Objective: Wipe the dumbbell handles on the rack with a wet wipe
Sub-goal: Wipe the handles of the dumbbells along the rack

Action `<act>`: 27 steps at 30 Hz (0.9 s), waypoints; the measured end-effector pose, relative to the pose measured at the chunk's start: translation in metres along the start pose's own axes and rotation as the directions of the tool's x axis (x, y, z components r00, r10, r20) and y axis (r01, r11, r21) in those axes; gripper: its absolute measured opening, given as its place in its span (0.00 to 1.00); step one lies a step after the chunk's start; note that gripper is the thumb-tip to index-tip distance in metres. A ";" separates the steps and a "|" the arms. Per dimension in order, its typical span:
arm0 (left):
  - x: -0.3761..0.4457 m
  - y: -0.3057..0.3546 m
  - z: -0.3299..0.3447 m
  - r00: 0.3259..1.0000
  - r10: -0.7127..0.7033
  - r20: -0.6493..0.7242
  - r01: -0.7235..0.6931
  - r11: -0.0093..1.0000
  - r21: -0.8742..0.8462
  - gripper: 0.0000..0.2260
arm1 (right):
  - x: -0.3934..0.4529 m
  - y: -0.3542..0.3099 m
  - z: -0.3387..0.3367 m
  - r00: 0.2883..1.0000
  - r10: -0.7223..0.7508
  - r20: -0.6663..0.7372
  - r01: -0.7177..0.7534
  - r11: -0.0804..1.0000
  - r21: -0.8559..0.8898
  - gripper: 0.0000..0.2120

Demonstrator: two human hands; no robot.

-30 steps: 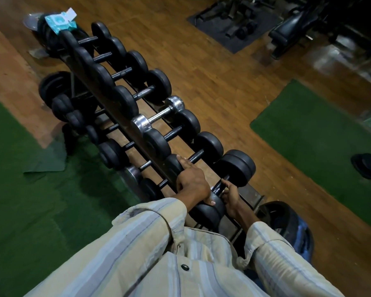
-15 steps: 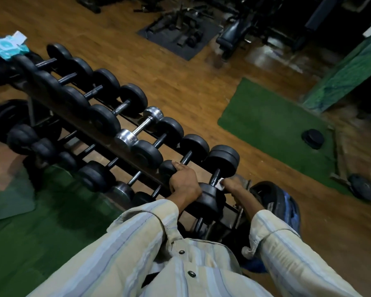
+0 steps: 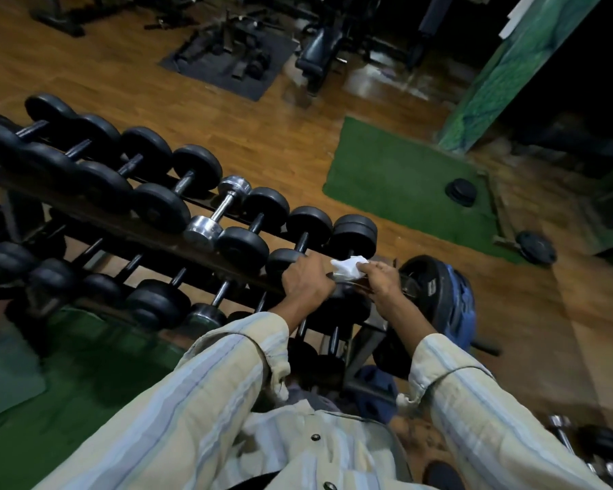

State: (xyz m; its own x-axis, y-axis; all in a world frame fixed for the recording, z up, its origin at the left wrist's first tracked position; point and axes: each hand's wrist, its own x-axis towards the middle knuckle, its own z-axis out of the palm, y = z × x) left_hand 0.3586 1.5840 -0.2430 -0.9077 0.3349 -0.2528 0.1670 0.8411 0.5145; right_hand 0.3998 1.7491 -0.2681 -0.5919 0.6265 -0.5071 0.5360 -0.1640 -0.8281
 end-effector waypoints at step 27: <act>-0.035 -0.039 0.113 0.941 0.091 0.326 -0.114 0.992 0.052 0.07 | 0.000 0.188 -0.031 0.981 0.084 -0.177 -0.145 0.919 -0.365 0.04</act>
State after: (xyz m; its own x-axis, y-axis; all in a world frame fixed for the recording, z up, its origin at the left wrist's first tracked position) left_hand 0.4270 1.5876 -0.3468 -0.7132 0.5302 -0.4586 0.2891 0.8184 0.4967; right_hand 0.5193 1.7416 -0.4161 -0.4289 0.7350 -0.5251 0.7986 0.0368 -0.6007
